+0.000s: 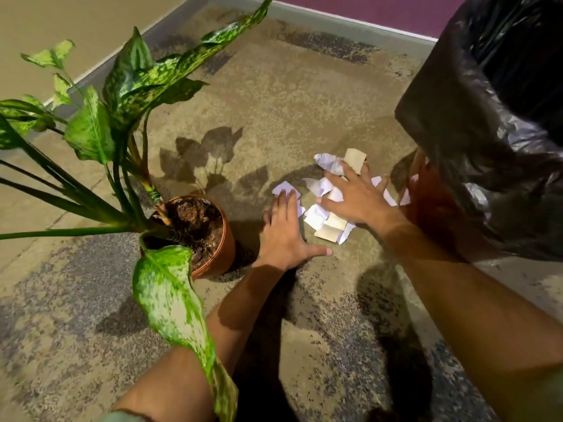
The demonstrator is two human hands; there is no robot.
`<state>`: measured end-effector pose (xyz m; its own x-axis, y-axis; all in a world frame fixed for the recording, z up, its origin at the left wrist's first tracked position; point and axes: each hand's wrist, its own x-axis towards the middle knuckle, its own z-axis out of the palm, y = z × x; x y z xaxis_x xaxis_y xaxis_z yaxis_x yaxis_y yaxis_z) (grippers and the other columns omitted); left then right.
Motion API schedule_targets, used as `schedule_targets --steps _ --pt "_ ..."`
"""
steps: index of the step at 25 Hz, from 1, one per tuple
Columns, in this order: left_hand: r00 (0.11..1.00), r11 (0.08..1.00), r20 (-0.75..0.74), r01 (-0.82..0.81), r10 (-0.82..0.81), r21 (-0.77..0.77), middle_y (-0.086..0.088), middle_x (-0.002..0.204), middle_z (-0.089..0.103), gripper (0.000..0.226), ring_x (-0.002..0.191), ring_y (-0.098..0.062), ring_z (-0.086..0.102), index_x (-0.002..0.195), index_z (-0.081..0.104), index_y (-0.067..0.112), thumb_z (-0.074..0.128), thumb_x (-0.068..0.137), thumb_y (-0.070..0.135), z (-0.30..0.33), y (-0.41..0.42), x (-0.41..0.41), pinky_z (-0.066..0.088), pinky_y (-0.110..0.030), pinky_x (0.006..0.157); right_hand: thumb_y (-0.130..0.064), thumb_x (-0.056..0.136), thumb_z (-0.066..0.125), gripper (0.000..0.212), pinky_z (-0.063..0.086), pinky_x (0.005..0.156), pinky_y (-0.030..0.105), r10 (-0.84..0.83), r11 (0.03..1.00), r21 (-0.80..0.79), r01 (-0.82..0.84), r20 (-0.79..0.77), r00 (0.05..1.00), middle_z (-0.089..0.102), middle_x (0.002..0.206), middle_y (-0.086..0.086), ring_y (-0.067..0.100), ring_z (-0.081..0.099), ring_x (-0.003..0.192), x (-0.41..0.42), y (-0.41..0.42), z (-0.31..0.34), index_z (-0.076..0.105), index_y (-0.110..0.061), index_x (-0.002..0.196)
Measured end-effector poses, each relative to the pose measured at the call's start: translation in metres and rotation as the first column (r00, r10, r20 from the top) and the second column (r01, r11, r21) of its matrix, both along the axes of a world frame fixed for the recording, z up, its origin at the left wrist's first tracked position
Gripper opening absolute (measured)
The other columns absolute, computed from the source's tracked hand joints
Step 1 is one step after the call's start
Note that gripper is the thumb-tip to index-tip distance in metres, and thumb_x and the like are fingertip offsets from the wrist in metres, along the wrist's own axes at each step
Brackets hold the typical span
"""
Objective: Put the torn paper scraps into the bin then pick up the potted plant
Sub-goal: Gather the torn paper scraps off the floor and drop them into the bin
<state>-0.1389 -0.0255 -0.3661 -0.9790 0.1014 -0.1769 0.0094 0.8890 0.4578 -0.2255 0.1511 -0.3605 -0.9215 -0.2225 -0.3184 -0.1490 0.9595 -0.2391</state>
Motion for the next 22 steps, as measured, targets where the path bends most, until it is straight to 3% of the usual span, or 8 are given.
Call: schedule_targets --steps 3,7,10,12,15,17,20,22 --pt "0.999 0.998 0.005 0.046 -0.047 0.043 -0.007 0.159 0.008 0.122 0.147 -0.023 0.005 0.152 0.001 0.014 0.076 0.065 0.058 -0.002 0.010 -0.007 0.005 -0.048 0.119 -0.064 0.091 0.034 0.064 0.003 0.110 0.065 0.150 0.989 0.017 -0.149 -0.126 0.981 0.005 0.161 -0.008 0.029 0.007 0.146 0.037 0.000 -0.005 0.028 -0.034 0.147" --pt "0.978 0.967 -0.077 0.203 -0.193 0.155 -0.010 0.151 0.032 0.074 0.140 -0.029 0.026 0.149 0.022 0.015 0.056 0.084 0.024 0.000 0.023 0.015 0.024 -0.051 0.113 -0.056 0.086 0.023 0.068 0.008 0.114 0.053 0.223 0.974 -0.014 -0.227 -0.133 0.966 0.020 0.158 -0.001 0.027 0.018 0.144 0.092 0.003 -0.003 0.044 -0.020 0.139" --pt "0.943 0.929 -0.143 0.325 -0.302 0.180 -0.018 0.143 0.045 0.072 0.133 -0.035 0.041 0.144 0.029 0.014 0.052 0.079 0.032 -0.001 0.024 0.053 0.037 -0.052 0.105 -0.055 0.078 0.026 0.071 0.025 0.110 0.050 0.235 0.967 -0.073 -0.243 -0.106 0.966 0.046 0.143 0.009 0.037 0.039 0.130 0.131 0.010 0.004 0.057 -0.014 0.127" --pt "0.914 0.873 -0.208 0.397 -0.348 0.285 -0.014 0.137 0.051 0.068 0.129 -0.026 0.047 0.139 0.040 0.007 0.057 0.077 0.031 0.010 0.021 0.073 0.039 -0.041 0.107 -0.054 0.076 0.039 0.056 0.039 0.100 0.048 0.270 0.946 -0.148 -0.288 -0.128 0.954 0.059 0.126 0.009 0.039 0.050 0.119 0.153 0.019 0.009 0.067 -0.016 0.106" --pt "0.932 0.787 -0.021 0.317 -0.362 0.529 0.002 0.126 0.054 0.057 0.119 0.001 0.045 0.124 0.058 0.004 0.053 0.068 0.007 0.040 0.007 0.083 0.033 -0.010 0.103 -0.051 0.074 0.059 0.035 0.047 0.088 0.037 0.254 0.915 -0.326 -0.236 0.012 0.967 0.068 0.102 -0.001 0.022 0.059 0.105 0.169 0.041 0.034 0.069 -0.020 0.087" --pt "0.979 0.808 0.001 0.169 -0.205 0.565 0.002 0.125 0.054 0.056 0.121 -0.005 0.047 0.118 0.062 0.005 0.048 0.064 0.005 0.046 0.003 0.080 0.035 -0.017 0.107 -0.051 0.068 0.062 0.035 0.051 0.083 0.037 0.107 0.881 -0.471 -0.038 0.121 0.987 0.070 0.097 -0.001 0.018 0.064 0.095 0.169 0.055 0.051 0.068 -0.020 0.081" --pt "0.998 0.886 -0.057 0.010 0.018 0.464 -0.009 0.139 0.047 0.059 0.133 -0.024 0.041 0.126 0.055 0.004 0.048 0.067 0.008 0.041 0.009 0.059 0.027 -0.025 0.112 -0.046 0.069 0.065 0.031 0.046 0.095 0.035 -0.043 0.872 -0.487 0.041 0.007 0.999 0.061 0.119 -0.006 0.016 0.058 0.113 0.156 0.066 0.053 0.065 -0.029 0.095" --pt "0.998 0.968 -0.041 -0.031 0.043 0.250 -0.011 0.153 0.030 0.066 0.142 -0.026 0.026 0.140 0.041 0.010 0.056 0.076 0.013 0.037 0.012 0.030 0.020 -0.037 0.117 -0.051 0.074 0.067 0.062 0.031 0.110 0.036 0.020 0.947 -0.322 -0.006 0.041 0.999 0.032 0.151 -0.009 0.015 0.033 0.137 0.142 0.061 0.043 0.046 -0.040 0.131"
